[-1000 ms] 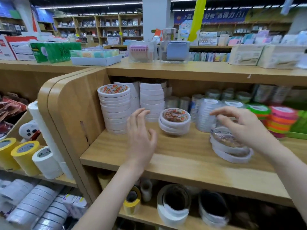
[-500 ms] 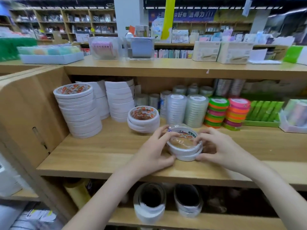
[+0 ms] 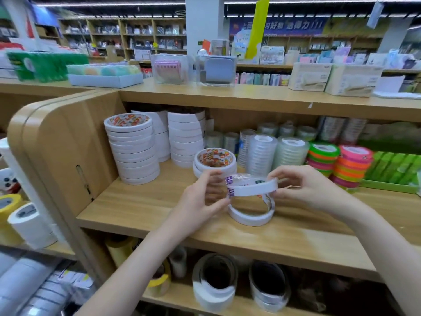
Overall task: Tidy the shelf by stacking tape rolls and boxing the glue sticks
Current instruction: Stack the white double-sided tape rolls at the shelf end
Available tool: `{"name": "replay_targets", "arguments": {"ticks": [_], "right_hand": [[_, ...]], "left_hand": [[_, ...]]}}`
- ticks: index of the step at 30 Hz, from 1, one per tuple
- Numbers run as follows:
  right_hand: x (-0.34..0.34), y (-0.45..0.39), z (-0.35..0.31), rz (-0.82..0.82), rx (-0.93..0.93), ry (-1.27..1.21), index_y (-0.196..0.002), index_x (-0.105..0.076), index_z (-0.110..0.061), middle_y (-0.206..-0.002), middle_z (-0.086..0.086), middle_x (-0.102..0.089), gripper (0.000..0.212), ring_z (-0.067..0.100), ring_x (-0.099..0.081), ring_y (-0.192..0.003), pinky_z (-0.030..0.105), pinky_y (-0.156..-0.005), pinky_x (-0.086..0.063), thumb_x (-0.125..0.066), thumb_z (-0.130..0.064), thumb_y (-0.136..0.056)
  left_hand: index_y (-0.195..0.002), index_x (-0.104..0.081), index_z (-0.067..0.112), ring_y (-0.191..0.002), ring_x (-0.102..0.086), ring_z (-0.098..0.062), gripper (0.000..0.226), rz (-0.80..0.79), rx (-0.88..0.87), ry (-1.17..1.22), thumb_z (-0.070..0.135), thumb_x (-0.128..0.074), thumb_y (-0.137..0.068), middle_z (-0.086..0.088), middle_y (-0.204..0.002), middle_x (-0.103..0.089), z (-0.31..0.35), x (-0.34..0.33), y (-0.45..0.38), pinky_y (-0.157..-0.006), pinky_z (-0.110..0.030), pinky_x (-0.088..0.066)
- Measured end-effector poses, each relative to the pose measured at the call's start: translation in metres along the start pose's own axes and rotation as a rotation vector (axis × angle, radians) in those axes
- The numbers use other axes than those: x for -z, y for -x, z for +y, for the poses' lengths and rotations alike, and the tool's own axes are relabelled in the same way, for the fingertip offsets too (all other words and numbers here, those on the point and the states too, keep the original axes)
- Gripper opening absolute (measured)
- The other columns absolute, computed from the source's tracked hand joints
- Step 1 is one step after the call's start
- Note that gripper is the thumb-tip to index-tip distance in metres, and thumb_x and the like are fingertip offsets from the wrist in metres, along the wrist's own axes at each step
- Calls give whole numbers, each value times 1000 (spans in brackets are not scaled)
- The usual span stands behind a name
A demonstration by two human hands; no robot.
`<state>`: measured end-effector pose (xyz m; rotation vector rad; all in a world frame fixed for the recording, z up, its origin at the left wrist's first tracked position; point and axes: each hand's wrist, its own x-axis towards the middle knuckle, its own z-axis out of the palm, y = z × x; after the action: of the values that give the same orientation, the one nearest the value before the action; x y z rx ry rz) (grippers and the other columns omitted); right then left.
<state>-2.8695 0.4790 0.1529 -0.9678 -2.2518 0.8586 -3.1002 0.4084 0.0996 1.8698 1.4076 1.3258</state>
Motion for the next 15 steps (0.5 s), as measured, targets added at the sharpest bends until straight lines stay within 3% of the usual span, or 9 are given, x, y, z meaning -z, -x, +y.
{"name": "replay_targets", "arguments": {"ticks": [3,6,10,15], "right_hand": [[5,0,2,47,26,-71,-87,-65,-15,-80,-2,-71,24,5,-65,-77,19,-74,-52,-71,3,-73],[10,0,6,128,21,-186,-82,-64,-18,-74,-9,-71,24,6,-65,-71,19,-72,-51,-72,2,-71],[7,-1,10,135,9,-177,-82,-64,-14,-71,-11,-70,24,1,-64,-69,14,-69,-50,-73,4,-70],[11,-2,7,239,50,-251,-81,-62,-16,-70,-12,-70,29,1,-63,-66,12,-66,-51,-70,9,-69]], "left_hand": [[-107,-48,35,-99,-60,-6,41,2,-66,-48,23,-73,-77,7,-111,-57,-7,5,4,-87,-25,-51],[-109,-61,35,-116,-47,-7,35,-199,-192,-320,48,-56,-78,6,-125,-50,-12,4,6,-99,-23,-39],[-100,-66,19,-114,-49,-13,31,-241,-218,-392,42,-54,-82,1,-122,-50,-12,0,1,-97,-40,-42],[-98,-65,12,-106,-53,-6,27,-121,-331,-330,32,-52,-86,1,-114,-52,-1,27,3,-93,-29,-45]]}}
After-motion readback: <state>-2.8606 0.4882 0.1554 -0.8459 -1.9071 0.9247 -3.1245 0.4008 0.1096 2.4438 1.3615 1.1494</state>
